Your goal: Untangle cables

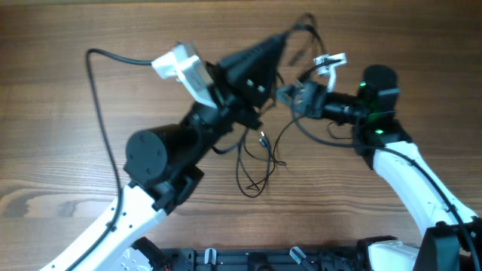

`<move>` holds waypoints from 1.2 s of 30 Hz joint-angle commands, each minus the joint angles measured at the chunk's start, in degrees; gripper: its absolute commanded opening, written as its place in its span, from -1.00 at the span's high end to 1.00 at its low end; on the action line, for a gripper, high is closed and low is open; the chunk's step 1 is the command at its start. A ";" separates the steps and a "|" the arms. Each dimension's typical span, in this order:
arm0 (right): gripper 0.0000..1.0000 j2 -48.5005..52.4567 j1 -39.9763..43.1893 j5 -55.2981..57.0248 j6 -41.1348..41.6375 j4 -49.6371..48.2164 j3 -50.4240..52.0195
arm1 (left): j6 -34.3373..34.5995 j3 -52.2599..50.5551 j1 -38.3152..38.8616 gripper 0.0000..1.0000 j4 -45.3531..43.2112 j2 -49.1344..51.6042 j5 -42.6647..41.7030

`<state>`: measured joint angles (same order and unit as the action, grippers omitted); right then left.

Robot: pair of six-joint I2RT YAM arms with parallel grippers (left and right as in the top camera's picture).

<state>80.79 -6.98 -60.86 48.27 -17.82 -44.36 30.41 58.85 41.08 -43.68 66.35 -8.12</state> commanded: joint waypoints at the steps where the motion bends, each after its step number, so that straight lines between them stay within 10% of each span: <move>1: -0.99 -1.97 3.67 1.79 -2.03 -0.61 -0.17 | -1.70 0.74 -3.63 0.88 3.98 -2.64 1.18; 8: -0.99 -9.99 5.57 4.22 -3.30 -2.08 -0.17 | -1.73 0.74 -4.31 0.28 17.33 -1.42 7.10; 12: -0.99 -14.16 5.57 4.94 -3.43 -1.81 -0.17 | -1.73 0.74 -4.31 -0.56 27.96 -1.55 18.01; 16: -0.99 -15.96 5.57 5.40 -5.84 2.21 -0.17 | -1.77 0.74 -4.37 -0.96 37.13 -1.60 26.36; 23: -1.00 -16.13 5.55 5.55 -13.16 16.24 -0.17 | -1.75 0.74 -5.18 -1.00 55.10 -2.49 39.71; 36: -1.00 -15.91 -2.43 14.95 -15.06 31.45 -0.15 | -1.07 0.74 -22.77 -1.00 84.94 -2.49 29.16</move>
<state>65.25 -5.76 -52.95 31.81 12.99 -44.36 29.82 59.29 24.05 39.59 64.64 27.77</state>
